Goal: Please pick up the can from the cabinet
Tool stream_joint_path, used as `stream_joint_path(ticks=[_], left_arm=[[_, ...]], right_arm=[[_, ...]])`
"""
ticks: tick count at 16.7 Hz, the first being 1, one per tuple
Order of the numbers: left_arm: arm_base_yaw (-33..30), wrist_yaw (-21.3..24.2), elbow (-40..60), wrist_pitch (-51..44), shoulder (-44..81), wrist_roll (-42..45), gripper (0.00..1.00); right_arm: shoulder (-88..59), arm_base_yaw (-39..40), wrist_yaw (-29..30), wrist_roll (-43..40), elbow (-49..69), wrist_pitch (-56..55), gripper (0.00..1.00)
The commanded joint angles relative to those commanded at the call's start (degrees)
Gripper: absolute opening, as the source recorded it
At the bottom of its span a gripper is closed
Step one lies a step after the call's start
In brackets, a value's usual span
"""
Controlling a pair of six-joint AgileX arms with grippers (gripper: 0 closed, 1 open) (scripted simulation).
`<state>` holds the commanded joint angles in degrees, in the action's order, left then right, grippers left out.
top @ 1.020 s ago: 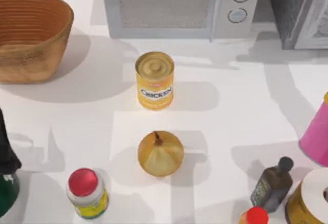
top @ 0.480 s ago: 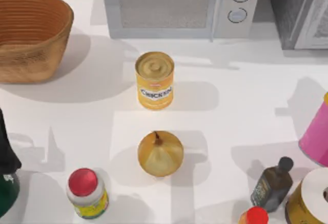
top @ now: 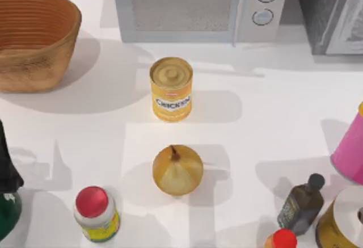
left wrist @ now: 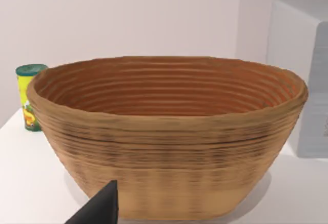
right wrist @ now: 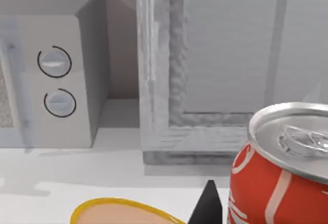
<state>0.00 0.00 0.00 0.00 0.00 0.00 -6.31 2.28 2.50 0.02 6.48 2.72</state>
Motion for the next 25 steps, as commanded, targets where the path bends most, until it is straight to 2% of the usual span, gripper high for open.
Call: stream_joint_path(ticks=[4,11,14,19,25], left_arm=[[0.0,0.0,0.0,0.0,0.0,0.0,1.0],[0.0,0.0,0.0,0.0,0.0,0.0,1.0],[0.0,0.0,0.0,0.0,0.0,0.0,1.0],[0.0,0.0,0.0,0.0,0.0,0.0,1.0],[0.0,0.0,0.0,0.0,0.0,0.0,1.0]], right_arm=[[6.2,-2.2,-2.5,0.0,-6.4,-2.7,0.0],[5.4,-2.3,-2.9,0.0,-6.2,-3.0,0.0],[0.3,-4.5,-6.8,-0.4,-3.8,-6.9,0.0],[-19.0,-13.0,-21.2,-1.9,3.6,-19.6,0.0],[-52.6,-29.0,-46.2,-3.5,14.5,-40.9,0.0]])
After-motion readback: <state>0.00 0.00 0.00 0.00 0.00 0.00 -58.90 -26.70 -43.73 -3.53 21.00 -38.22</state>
